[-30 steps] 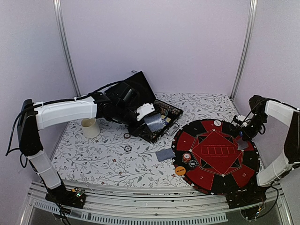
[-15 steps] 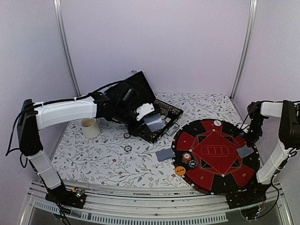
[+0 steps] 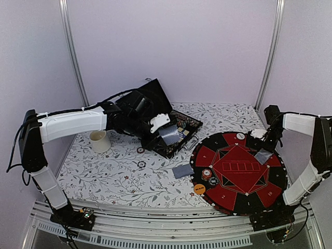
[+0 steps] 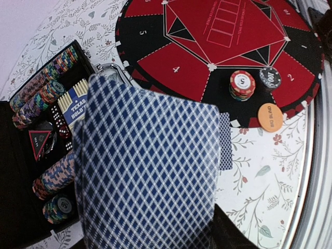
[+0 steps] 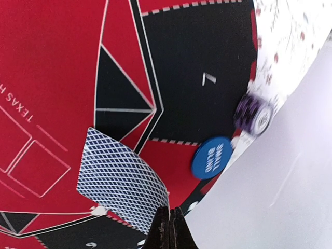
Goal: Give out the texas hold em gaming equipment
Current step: Distribute the poker card in the small blind area.
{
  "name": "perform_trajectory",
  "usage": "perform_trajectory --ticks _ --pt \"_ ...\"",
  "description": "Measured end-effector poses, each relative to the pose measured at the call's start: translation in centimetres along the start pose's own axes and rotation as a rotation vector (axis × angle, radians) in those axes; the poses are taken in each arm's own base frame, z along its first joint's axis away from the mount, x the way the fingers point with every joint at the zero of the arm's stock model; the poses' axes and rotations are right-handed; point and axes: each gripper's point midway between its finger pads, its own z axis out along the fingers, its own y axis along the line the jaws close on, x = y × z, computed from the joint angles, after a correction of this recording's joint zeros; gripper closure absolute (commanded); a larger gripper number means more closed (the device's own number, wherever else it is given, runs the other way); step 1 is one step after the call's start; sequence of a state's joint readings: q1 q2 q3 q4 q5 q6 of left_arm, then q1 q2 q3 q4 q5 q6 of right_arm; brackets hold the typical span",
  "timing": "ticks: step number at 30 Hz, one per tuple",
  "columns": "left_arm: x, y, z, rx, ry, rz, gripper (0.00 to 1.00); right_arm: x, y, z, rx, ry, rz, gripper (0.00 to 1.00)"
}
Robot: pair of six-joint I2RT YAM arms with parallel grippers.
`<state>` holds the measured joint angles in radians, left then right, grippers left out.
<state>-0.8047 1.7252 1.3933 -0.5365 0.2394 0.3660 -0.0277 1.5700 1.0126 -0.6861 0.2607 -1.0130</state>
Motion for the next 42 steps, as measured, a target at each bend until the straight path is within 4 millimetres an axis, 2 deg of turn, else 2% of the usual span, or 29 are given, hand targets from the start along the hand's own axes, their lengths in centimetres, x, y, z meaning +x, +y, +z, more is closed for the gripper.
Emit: perform_trajectory --ticks 9,21,26,42 --pt "0.1 0.2 0.0 -0.003 0.001 -0.004 0.49 -2.1 -2.0 2.6 0.1 0.012 -0.177 0.99" --pt "0.1 0.3 -0.1 -0.005 0.001 -0.005 0.49 -6.2 -6.0 4.0 0.221 -0.042 -0.345 0.98" --pt "0.1 0.4 -0.1 -0.006 0.001 -0.006 0.49 -6.8 -6.1 4.8 0.221 -0.046 -0.398 0.98" --pt "0.2 0.6 -0.1 -0.013 0.003 -0.01 0.49 -8.0 -6.0 5.7 0.227 -0.071 -0.512 0.98"
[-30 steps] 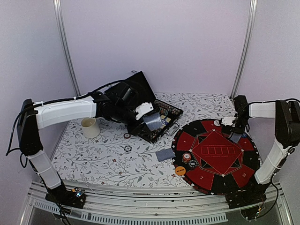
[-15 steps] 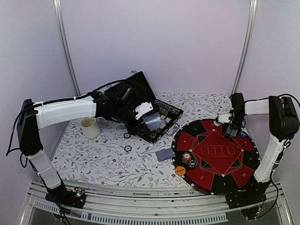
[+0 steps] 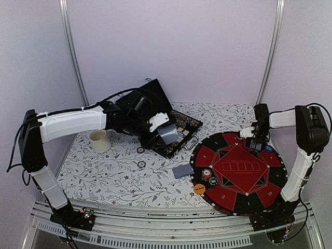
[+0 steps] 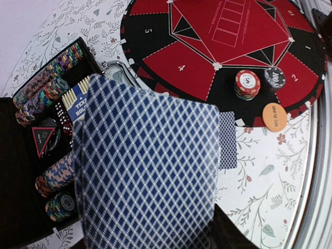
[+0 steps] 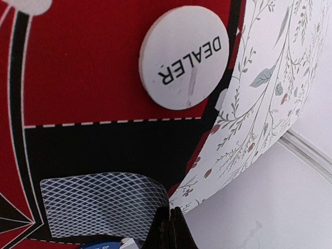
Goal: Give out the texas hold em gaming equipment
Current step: Distribute the poker card in the small blind area.
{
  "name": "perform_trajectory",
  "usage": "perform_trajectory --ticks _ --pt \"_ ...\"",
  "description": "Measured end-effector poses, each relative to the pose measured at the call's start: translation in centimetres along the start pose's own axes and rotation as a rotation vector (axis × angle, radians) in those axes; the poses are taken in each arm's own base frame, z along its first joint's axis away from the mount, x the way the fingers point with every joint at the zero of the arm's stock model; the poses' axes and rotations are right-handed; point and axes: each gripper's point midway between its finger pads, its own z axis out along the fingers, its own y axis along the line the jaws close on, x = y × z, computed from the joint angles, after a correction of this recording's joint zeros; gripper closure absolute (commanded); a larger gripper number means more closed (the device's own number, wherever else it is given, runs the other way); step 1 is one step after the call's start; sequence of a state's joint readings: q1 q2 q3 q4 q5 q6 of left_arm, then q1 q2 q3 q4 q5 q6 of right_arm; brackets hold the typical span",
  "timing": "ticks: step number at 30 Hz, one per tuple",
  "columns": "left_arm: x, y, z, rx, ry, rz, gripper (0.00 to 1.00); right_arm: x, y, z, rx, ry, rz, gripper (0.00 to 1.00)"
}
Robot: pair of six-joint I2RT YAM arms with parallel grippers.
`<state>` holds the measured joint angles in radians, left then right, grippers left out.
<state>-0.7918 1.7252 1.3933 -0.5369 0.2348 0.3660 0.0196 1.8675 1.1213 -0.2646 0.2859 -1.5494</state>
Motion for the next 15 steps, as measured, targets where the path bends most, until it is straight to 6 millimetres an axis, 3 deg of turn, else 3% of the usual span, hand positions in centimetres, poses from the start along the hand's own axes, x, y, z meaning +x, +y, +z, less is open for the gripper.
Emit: perform_trajectory --ticks 10,15 --pt "0.0 0.1 0.0 -0.004 0.002 0.0 0.49 -0.5 0.0 1.3 0.009 -0.008 -0.038 0.98" --pt "0.0 0.1 0.0 -0.004 0.002 0.0 0.49 -0.5 -0.2 1.4 0.016 -0.007 -0.043 0.86"
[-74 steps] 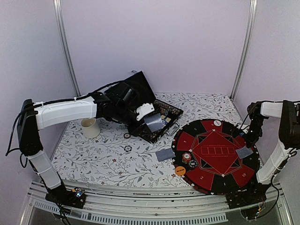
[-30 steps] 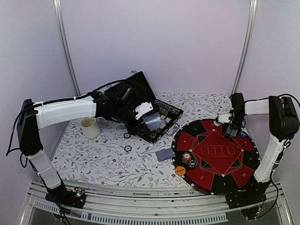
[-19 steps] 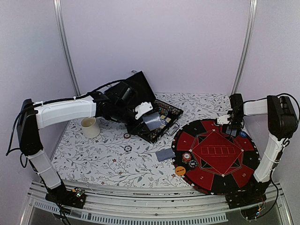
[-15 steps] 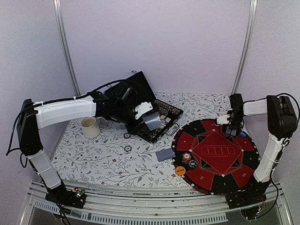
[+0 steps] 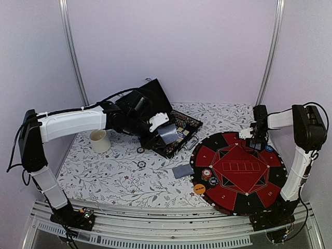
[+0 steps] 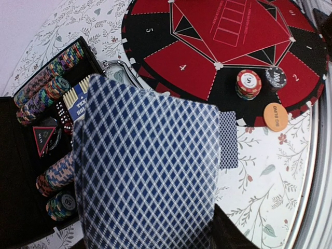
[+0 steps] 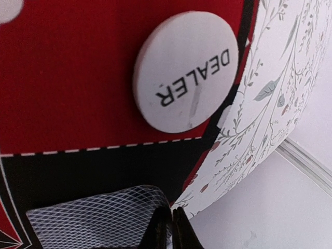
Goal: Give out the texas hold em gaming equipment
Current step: Distribute the poker card in the small blind area, then pick up the poker card from the face-down deck piles.
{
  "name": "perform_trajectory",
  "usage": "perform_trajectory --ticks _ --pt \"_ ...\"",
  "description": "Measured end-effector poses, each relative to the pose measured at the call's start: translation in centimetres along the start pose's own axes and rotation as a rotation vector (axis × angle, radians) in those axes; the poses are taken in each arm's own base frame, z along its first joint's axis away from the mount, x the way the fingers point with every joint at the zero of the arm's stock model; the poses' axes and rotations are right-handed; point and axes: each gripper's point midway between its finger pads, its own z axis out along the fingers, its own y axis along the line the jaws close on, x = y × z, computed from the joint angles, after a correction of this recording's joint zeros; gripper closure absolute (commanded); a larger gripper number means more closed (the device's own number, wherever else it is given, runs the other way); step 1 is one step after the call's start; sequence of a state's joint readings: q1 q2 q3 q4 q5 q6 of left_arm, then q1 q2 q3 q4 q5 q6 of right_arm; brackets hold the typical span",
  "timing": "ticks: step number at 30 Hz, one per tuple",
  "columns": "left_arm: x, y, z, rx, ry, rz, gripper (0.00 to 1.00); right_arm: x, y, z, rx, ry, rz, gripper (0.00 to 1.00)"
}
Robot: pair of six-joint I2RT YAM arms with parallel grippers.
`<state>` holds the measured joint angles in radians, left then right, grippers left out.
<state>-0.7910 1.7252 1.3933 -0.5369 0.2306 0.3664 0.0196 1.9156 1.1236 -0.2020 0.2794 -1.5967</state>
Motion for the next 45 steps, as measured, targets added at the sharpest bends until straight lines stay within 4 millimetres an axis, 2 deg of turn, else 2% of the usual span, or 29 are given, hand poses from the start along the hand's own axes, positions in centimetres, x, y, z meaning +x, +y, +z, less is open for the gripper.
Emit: perform_trajectory --ticks 1,2,6,10,16,19,21,23,26,28,29,31,33,35,37,40,45 --pt "0.0 0.0 0.0 -0.001 0.0 0.0 0.49 0.0 -0.2 0.0 0.007 0.002 0.001 0.83" --pt "0.0 0.0 0.0 -0.001 0.0 0.0 0.49 0.1 -0.3 0.0 0.012 0.004 0.002 0.75" --pt "0.0 0.0 0.0 -0.001 0.0 0.0 0.49 0.3 -0.7 0.0 0.029 0.018 -0.005 0.61" --pt "0.0 0.0 0.0 -0.002 0.001 0.0 0.49 0.6 -1.2 0.0 0.049 0.037 -0.001 0.58" --pt "0.1 0.1 0.0 -0.003 0.002 0.0 0.49 1.4 -2.6 -0.9 0.102 0.066 0.046 0.48" --pt "0.0 0.1 0.0 -0.003 0.002 0.0 0.49 1.7 -4.7 -2.7 0.174 0.055 0.133 0.3" --pt "0.1 0.1 0.0 -0.003 0.002 0.0 0.49 2.2 -7.3 -5.3 0.275 0.032 0.237 0.19" --pt "0.1 0.1 0.0 -0.003 0.002 0.0 0.49 2.8 -10.5 -8.8 0.386 -0.011 0.379 0.01" --pt "0.1 0.1 0.0 -0.005 0.003 -0.001 0.49 3.2 -16.3 -16.0 0.532 -0.192 0.647 0.01" --pt "0.1 0.1 0.0 -0.006 0.004 -0.001 0.49 2.3 -19.4 -22.8 0.602 -0.451 0.815 0.01" --pt "0.1 0.1 0.0 -0.007 0.005 -0.001 0.49 1.7 -19.9 -25.6 0.612 -0.576 0.872 0.01" --pt "0.1 0.2 0.0 -0.009 0.005 -0.001 0.49 -0.1 -19.3 -31.9 0.583 -0.888 0.963 0.01" --pt "0.1 0.2 0.0 -0.01 0.006 -0.001 0.49 -2.6 -17.5 -36.0 0.487 -1.148 1.004 0.01" --pt "0.0 0.2 -0.2 -0.013 0.003 0.0 0.49 -6.2 -14.8 -38.2 0.301 -1.356 1.027 0.01" --pt "-0.1 0.2 -0.4 -0.017 -0.003 0.001 0.49 -10.4 -12.4 -38.5 0.081 -1.467 1.029 0.02" --pt "-0.3 0.3 -0.6 -0.019 -0.007 0.002 0.49 -18.1 -8.0 -36.3 -0.305 -1.477 1.029 0.04" --pt "-0.3 0.2 -0.6 -0.019 -0.008 0.002 0.49 -26.7 -1.7 -34.0 -0.69 -1.381 0.978 0.06"
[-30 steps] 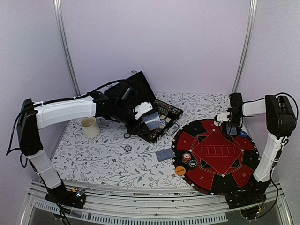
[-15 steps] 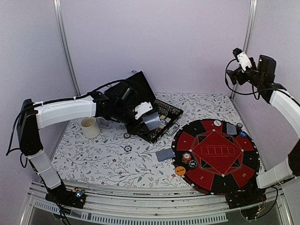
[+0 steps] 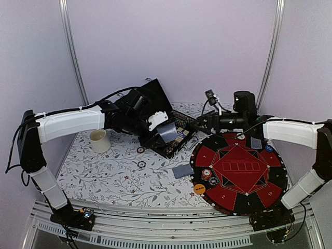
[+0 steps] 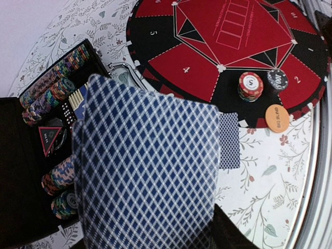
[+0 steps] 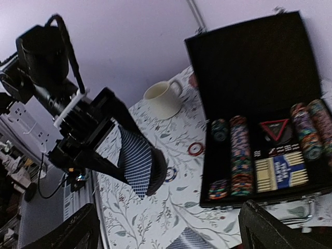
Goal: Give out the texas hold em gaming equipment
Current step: Pick up the poker card from the face-down deck piles.
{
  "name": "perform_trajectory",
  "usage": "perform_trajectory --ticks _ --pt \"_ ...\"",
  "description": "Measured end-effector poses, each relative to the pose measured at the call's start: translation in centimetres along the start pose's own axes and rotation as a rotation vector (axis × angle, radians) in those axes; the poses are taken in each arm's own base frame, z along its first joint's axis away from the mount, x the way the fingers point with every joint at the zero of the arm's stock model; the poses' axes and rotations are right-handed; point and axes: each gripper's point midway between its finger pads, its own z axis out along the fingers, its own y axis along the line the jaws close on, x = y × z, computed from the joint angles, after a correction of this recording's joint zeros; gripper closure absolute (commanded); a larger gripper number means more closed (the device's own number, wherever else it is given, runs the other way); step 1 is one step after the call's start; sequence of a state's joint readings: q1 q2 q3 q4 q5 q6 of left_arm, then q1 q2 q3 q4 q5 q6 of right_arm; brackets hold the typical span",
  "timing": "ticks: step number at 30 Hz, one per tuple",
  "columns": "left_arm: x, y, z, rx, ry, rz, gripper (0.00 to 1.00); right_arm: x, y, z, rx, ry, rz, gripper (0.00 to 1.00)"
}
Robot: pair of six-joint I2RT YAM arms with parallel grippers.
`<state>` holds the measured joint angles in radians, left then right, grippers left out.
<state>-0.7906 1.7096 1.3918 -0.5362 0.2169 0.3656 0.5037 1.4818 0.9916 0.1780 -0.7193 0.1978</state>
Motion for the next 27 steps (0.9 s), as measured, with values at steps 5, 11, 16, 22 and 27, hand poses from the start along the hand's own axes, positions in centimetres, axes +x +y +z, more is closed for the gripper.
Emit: perform_trajectory --ticks 5,11,16,22,27 --pt "0.0 0.0 0.0 0.001 0.0 0.0 0.49 2.8 0.9 4.8 -0.098 0.1 0.085 0.07" --pt "0.0 0.0 0.0 0.002 0.0 0.0 0.49 3.2 0.7 8.2 -0.138 0.124 0.113 0.11" --pt "0.0 0.0 0.0 0.001 -0.001 0.0 0.49 4.4 1.0 9.5 -0.152 0.151 0.119 0.17" --pt "0.0 0.0 0.0 0.002 -0.001 0.0 0.5 3.9 1.2 9.8 -0.151 0.157 0.107 0.33" --pt "0.0 0.0 0.0 0.002 -0.001 0.0 0.5 4.0 0.8 9.8 -0.12 0.174 0.086 0.45"
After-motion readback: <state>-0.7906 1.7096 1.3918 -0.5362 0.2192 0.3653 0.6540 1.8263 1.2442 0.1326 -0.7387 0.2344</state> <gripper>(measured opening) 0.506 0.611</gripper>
